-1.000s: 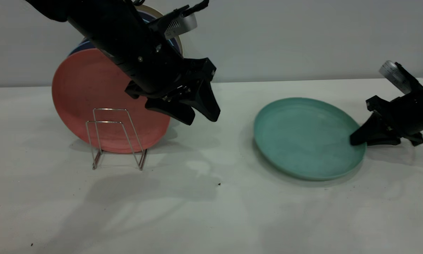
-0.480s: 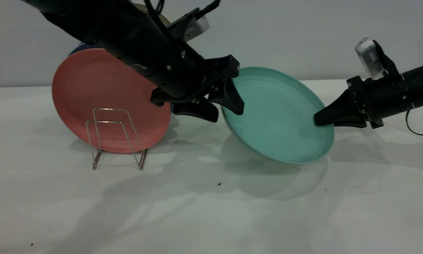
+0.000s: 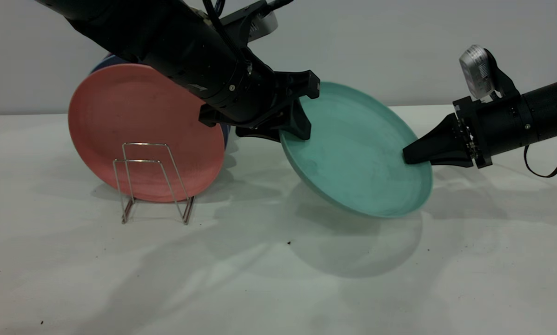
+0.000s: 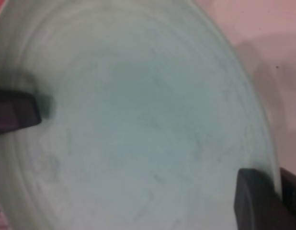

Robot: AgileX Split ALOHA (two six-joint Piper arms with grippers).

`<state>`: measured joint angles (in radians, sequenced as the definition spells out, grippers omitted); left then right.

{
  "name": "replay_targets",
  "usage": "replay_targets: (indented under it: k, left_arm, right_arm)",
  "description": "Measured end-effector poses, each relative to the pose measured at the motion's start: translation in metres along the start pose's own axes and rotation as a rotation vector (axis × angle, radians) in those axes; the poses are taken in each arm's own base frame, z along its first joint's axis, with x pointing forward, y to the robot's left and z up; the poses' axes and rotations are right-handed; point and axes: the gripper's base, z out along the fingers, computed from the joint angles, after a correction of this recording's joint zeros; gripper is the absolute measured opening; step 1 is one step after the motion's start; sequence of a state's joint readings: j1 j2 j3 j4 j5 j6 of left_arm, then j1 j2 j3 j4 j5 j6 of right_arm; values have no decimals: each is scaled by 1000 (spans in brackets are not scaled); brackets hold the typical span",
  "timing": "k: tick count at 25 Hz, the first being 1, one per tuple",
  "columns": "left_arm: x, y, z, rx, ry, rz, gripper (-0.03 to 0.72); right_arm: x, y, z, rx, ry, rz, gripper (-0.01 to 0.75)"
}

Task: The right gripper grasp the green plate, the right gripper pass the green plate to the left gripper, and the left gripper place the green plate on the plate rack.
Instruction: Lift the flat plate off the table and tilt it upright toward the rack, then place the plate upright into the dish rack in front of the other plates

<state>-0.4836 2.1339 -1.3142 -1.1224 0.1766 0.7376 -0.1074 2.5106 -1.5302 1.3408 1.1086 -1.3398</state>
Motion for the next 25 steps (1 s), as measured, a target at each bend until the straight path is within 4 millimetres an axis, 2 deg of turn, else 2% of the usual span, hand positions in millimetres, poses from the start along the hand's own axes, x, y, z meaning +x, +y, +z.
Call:
replay_targets:
  k: [2, 5, 7, 10, 13, 15, 17, 19, 22, 25]
  left_arm:
    - [-1, 2, 0, -13, -15, -11, 91]
    - [-2, 3, 0, -23, -26, -11, 69]
    - [-2, 2, 0, -17, -21, -5, 69]
    - [-1, 1, 1, -12, -14, 14, 69]
    - [-3, 4, 0, -26, -30, 17, 69]
    - [-7, 8, -3, -34, -42, 23, 69]
    - [-13, 13, -13, -28, -53, 59, 69]
    - [-20, 16, -25, -1, -47, 134, 69]
    - [-32, 19, -58, 72, -31, 302, 69]
    - [-43, 22, -99, 114, -29, 440, 69]
  right_arm:
    - [0, 1, 0, -11, -3, -11, 36]
    - [-2, 4, 3, -23, -15, -12, 105]
    - [-3, 6, 5, -35, -29, -4, 187]
    - [-7, 9, 4, -52, -53, 3, 366]
    - [-17, 14, -14, -40, -91, -19, 525]
    - [-32, 23, -42, -14, -150, -46, 587]
    - [-47, 36, -72, 12, -212, -64, 604]
    - [-62, 60, -102, 37, -264, -87, 590]
    - [-76, 103, -131, 70, -262, -180, 535]
    - [-82, 148, -151, 100, -242, -279, 485]
